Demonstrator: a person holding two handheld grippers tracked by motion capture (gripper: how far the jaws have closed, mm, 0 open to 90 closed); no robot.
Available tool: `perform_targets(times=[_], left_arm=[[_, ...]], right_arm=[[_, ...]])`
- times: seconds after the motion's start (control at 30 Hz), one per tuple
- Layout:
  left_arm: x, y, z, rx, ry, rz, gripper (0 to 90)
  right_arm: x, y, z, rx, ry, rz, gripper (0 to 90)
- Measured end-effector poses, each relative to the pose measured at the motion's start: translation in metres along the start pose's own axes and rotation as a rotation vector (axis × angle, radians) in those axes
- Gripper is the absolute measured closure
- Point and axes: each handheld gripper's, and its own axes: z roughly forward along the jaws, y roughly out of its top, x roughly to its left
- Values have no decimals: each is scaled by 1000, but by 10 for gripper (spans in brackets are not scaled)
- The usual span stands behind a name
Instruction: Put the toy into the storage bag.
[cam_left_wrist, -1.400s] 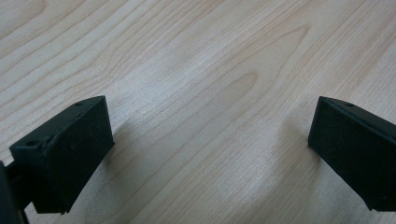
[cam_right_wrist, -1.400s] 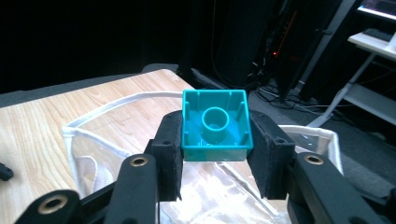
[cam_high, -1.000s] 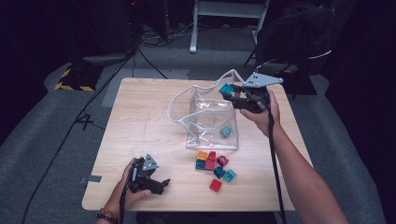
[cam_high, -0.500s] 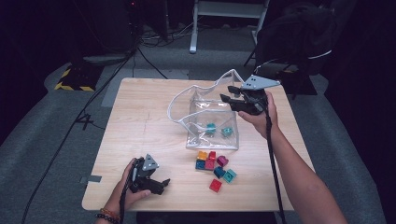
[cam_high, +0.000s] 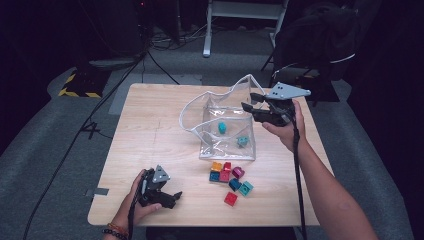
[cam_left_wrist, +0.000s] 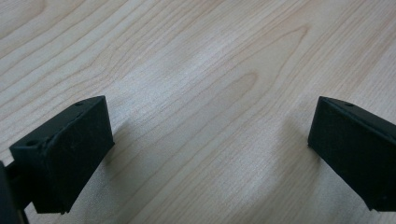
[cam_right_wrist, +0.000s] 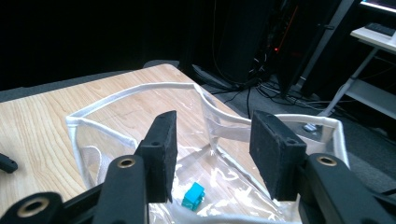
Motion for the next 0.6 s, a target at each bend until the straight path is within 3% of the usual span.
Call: perform_targets(times=[0.3, 0.6], left_arm=[[0, 0, 0, 0, 0, 0, 2], [0, 0, 0, 0, 0, 0, 2]], right_arm=[[-3, -2, -21, -3, -9, -8, 501], [2, -9, -34, 16, 1, -46, 480]])
